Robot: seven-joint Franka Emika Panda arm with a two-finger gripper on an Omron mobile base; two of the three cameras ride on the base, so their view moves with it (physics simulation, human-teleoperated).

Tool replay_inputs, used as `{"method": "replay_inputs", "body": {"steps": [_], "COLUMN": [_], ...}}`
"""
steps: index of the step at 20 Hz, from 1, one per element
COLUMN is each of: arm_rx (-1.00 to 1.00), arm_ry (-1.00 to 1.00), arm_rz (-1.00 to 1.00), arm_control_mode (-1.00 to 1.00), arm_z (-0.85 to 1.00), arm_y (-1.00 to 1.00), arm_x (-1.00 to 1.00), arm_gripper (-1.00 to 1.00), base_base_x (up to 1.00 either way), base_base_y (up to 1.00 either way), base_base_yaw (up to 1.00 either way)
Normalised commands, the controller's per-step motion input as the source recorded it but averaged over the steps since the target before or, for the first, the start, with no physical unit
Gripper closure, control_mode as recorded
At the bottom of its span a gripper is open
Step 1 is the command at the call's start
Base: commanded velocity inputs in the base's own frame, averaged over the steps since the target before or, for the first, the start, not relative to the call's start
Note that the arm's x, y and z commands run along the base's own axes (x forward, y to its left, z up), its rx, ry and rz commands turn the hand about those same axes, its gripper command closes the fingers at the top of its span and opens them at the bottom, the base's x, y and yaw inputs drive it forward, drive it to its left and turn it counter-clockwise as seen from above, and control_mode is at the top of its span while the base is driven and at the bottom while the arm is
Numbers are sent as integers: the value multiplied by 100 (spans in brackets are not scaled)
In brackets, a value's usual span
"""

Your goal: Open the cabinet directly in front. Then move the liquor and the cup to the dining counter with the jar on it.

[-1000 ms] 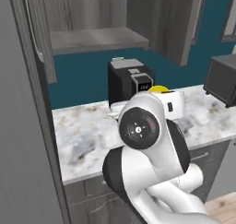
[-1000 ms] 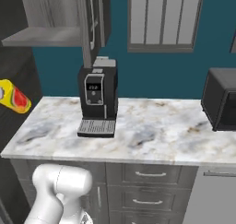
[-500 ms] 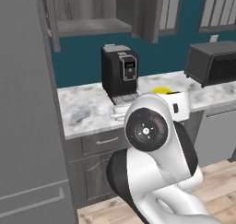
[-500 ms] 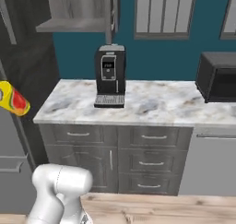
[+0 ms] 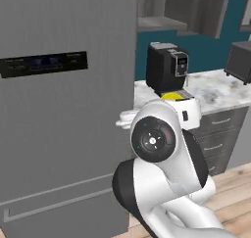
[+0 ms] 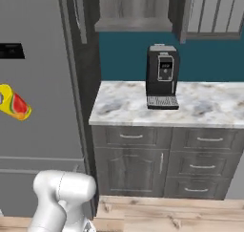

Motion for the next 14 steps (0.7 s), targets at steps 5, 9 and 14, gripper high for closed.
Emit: {"method": "replay_inputs", "body": {"steps": [5,9,14], "arm_rx": [0,0,0], "arm_ry": [0,0,0], "arm_rz": [0,0,0], "arm_control_mode": [100,100,100], "arm_z": [0,0,0], "arm_y": [0,0,0], "arm_x": [0,0,0], "arm_gripper": [100,100,100], "base_base_x": [0,0,2], "base_base_y": [100,100,96], "base_base_yaw": [3,12,49]}}
